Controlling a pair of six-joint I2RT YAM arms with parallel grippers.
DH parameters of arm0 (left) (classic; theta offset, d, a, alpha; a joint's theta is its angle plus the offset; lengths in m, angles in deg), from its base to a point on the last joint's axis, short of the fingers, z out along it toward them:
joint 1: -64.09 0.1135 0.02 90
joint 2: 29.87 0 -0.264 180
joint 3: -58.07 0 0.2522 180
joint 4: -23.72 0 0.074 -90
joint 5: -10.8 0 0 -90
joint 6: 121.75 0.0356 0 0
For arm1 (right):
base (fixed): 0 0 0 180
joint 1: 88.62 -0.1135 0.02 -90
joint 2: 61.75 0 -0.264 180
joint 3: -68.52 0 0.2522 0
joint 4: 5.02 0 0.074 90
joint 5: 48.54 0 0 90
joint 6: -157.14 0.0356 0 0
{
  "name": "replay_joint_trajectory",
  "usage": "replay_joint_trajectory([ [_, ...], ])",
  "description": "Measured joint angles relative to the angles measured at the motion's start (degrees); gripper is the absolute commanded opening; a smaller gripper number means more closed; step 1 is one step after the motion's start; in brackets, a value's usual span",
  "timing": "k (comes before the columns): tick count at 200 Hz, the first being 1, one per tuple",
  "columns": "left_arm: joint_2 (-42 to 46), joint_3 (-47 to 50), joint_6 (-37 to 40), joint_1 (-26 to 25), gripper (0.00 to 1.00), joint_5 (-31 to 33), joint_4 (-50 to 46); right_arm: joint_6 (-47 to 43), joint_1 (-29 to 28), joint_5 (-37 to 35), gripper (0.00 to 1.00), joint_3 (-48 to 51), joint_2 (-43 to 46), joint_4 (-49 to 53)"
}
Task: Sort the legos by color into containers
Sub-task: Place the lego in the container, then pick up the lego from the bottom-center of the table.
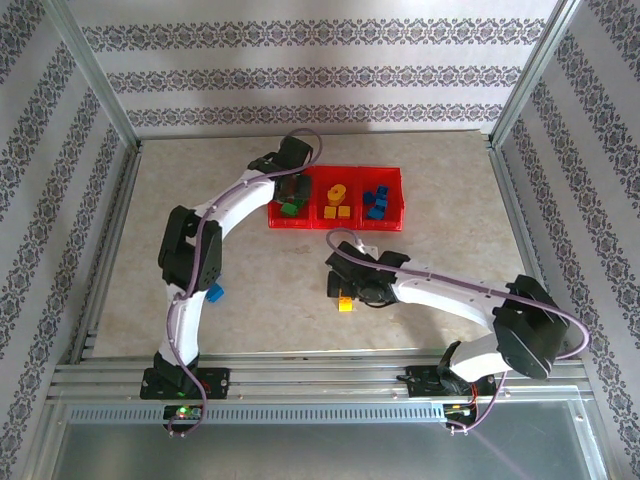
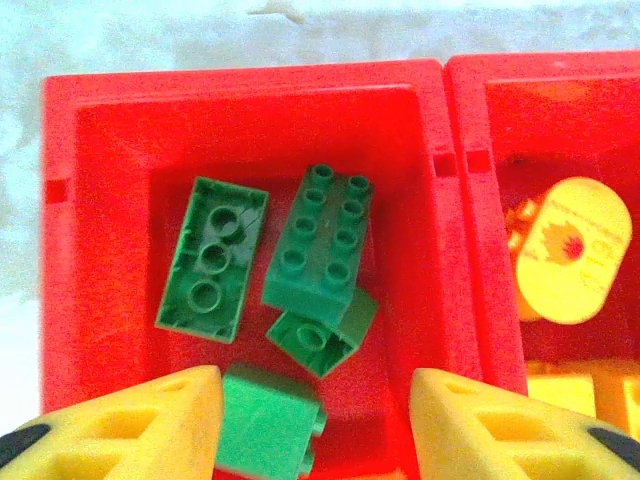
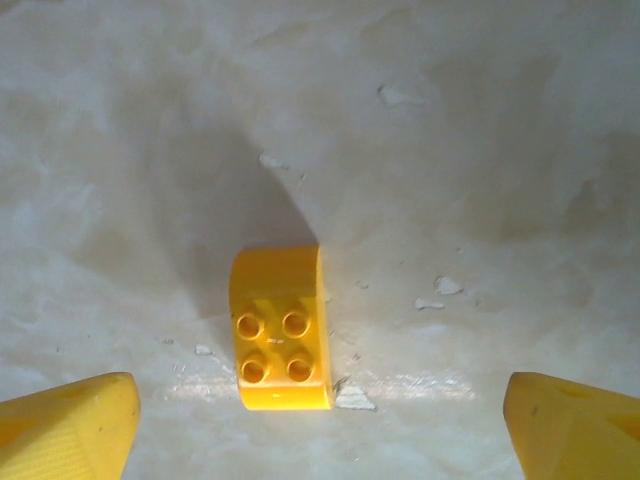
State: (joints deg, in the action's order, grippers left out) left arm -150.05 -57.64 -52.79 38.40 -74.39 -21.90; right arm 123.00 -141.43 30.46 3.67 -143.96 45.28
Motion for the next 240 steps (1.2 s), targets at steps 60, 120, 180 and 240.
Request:
replay_joint_trajectory([
  [60,16.24,13.27,-1.27,0.37,0.99,1.42,4.09,1.29,-2.47,2.36,0.86,-0.07,-4.26,0.0],
  [120,30.6,30.6,-3.52,2.25,1.0,4.07,8.15,1.46,-2.95,3.21,0.8,-0.15,-6.58,-1.03],
  [180,44.44,45.2,-6.71,4.63,1.0,5.88,11.72,1.05,-2.93,3.19,0.69,-1.16,-8.85,-1.53],
  [240,54.07,54.38,-8.22,6.21,1.0,6.21,13.25,-0.7,-2.25,3.19,0.58,-3.37,-12.26,-1.9],
])
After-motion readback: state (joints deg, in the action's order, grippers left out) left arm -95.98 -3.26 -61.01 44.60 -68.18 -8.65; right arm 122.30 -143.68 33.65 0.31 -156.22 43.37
